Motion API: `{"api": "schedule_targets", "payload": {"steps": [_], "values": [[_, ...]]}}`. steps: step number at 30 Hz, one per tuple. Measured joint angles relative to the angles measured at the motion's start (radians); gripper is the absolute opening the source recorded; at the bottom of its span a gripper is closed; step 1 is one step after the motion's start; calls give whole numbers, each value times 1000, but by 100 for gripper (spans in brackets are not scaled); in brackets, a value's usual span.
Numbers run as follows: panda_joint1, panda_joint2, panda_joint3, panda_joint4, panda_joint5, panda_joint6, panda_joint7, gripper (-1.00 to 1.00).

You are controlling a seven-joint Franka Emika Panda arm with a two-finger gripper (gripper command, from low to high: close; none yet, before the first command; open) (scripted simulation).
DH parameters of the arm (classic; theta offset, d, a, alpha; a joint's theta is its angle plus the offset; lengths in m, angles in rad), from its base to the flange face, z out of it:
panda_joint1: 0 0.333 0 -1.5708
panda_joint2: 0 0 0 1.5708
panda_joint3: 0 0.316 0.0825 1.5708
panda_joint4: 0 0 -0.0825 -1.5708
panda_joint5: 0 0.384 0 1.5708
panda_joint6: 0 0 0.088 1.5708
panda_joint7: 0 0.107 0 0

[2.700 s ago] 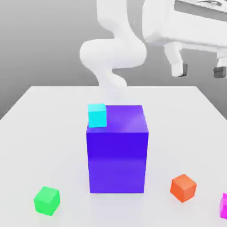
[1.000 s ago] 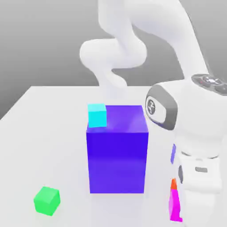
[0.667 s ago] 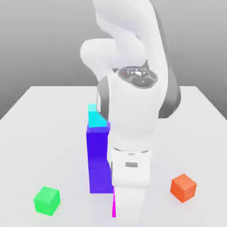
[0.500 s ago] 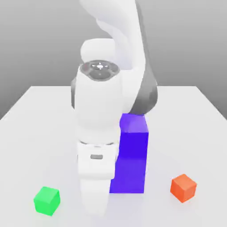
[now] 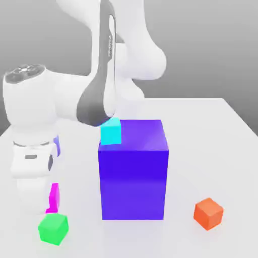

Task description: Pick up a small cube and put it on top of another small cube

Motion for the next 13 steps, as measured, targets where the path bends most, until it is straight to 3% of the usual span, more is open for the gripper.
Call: {"api": "schedule_targets", "payload": {"steps": [2,3,13], "values": [[2,48,-4,1,-3,44,2,-100],[2,68,-5,1,-4,61,3,100],[2,10,-2,0,0,12,0,100]]}}
